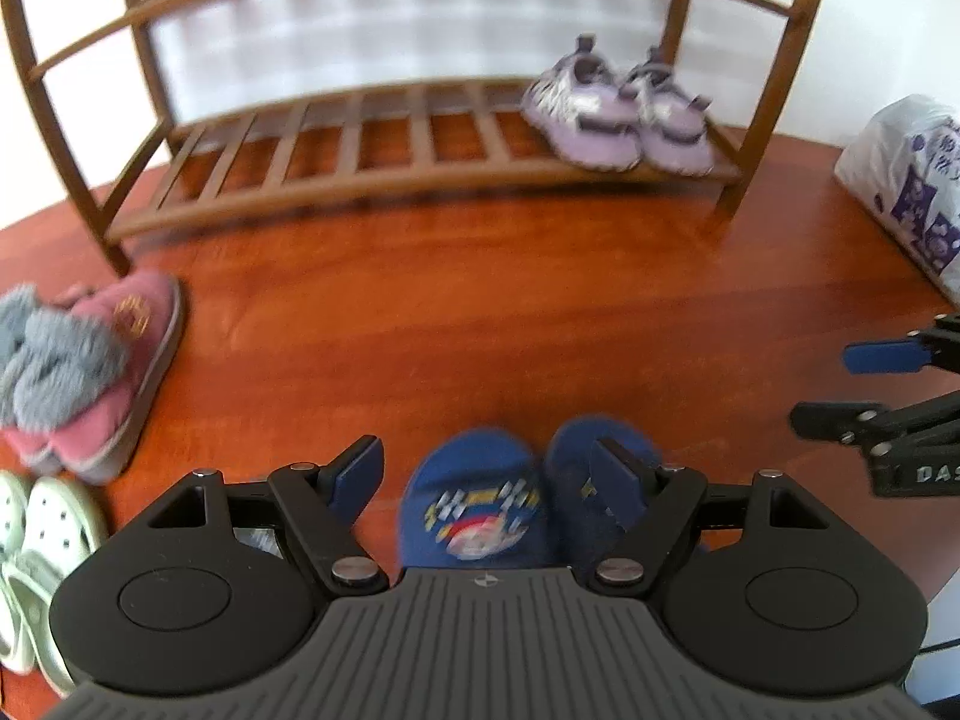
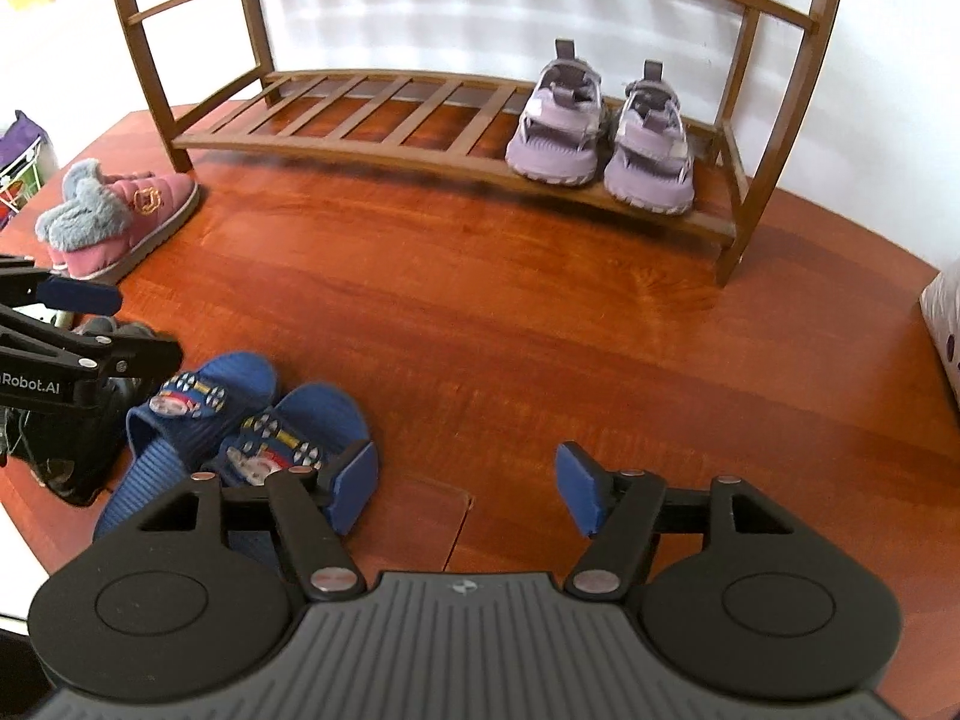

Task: Organize scattered shoes
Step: 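Grasp one blue slide with the right tool while the left tool grasps the other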

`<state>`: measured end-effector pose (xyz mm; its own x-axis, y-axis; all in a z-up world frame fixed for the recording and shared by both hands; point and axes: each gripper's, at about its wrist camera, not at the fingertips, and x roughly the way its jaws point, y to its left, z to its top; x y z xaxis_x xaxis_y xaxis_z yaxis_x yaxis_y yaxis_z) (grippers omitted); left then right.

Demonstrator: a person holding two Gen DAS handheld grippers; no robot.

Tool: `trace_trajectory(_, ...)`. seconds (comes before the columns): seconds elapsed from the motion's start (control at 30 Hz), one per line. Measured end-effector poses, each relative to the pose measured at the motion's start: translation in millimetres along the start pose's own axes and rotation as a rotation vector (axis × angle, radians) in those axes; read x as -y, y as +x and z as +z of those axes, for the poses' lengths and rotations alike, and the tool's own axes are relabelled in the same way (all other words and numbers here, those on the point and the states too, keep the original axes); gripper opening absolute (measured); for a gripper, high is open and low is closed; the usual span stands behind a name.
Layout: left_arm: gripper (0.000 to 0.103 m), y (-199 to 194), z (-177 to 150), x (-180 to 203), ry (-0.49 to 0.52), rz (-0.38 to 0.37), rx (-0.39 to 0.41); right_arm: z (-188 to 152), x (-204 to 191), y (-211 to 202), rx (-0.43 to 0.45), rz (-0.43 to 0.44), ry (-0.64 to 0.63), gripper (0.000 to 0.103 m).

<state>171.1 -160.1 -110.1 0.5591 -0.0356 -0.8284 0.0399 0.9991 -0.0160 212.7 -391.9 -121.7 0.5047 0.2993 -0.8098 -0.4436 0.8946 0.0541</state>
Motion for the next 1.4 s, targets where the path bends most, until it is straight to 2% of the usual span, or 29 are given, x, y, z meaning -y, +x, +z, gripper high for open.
trace_trajectory(0.27, 0.078, 4, -20, -14, 0.009, -0.012, -0.049, -22, -24, 4, -0.028, 0.034, 0.003, 0.072)
trace_trajectory(0.53, 0.076, 17, -32, -15, 0.126, -0.035, -0.083, -35, -52, 13, -0.039, 0.076, 0.0, 0.072)
trace_trajectory(0.67, 0.075, 25, -36, -18, 0.174, -0.036, -0.092, -39, -64, 24, -0.053, 0.069, 0.009, 0.07)
trace_trajectory(0.87, 0.065, 41, -37, -18, 0.207, -0.057, -0.113, -42, -76, 39, -0.067, 0.046, 0.011, 0.064)
trace_trajectory(0.97, 0.058, 49, -38, -18, 0.222, -0.069, -0.125, -40, -81, 45, -0.063, 0.027, 0.006, 0.06)
trace_trajectory(1.03, 0.049, 54, -38, -18, 0.232, -0.077, -0.133, -38, -84, 49, -0.065, 0.014, 0.003, 0.059)
trace_trajectory(1.13, 0.044, 61, -39, -17, 0.225, -0.08, -0.137, -35, -87, 56, -0.068, -0.005, 0.005, 0.055)
trace_trajectory(1.2, 0.043, 63, -39, -19, 0.209, -0.081, -0.133, -34, -87, 60, -0.074, -0.014, 0.016, 0.047)
trace_trajectory(1.3, 0.025, 65, -38, -24, 0.175, -0.07, -0.119, -32, -86, 65, -0.082, -0.017, 0.039, 0.038)
trace_trajectory(1.33, 0.025, 65, -36, -28, 0.145, -0.076, -0.12, -32, -85, 66, -0.084, -0.018, 0.052, 0.036)
trace_trajectory(1.4, 0.023, 65, -33, -33, 0.105, -0.083, -0.117, -31, -82, 66, -0.083, -0.015, 0.079, 0.025)
